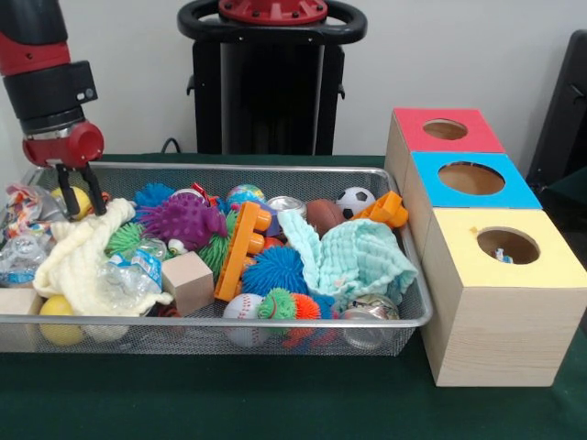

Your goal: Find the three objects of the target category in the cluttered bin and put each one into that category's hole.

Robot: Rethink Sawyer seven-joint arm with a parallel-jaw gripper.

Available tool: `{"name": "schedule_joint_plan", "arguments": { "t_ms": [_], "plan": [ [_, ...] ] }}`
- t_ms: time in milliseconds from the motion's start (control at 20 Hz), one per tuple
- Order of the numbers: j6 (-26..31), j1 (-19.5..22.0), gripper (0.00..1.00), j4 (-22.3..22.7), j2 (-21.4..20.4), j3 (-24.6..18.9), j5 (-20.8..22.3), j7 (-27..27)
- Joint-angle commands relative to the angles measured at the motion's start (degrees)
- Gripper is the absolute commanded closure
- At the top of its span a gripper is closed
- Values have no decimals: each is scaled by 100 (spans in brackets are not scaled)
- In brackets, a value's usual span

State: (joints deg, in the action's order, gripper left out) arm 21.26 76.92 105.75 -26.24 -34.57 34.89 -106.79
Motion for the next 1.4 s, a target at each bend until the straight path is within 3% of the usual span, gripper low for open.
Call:
{"name": "schedule_joint_plan", "arguments": {
  "t_ms": [50,950,1100,1250,1400],
  "plan": [
    [827,289,0,-854,587,-358,133,1382],
    [1879,693,0,-2735,2024,-1186,777,3686],
    [1885,700,0,-3145,2524,-1265,861,4151],
    [1629,816,0,-3668,3438,-1455,1040,5022],
    [1134,850,0,-3855,3886,-1559,1488,5567]
  ]
}}
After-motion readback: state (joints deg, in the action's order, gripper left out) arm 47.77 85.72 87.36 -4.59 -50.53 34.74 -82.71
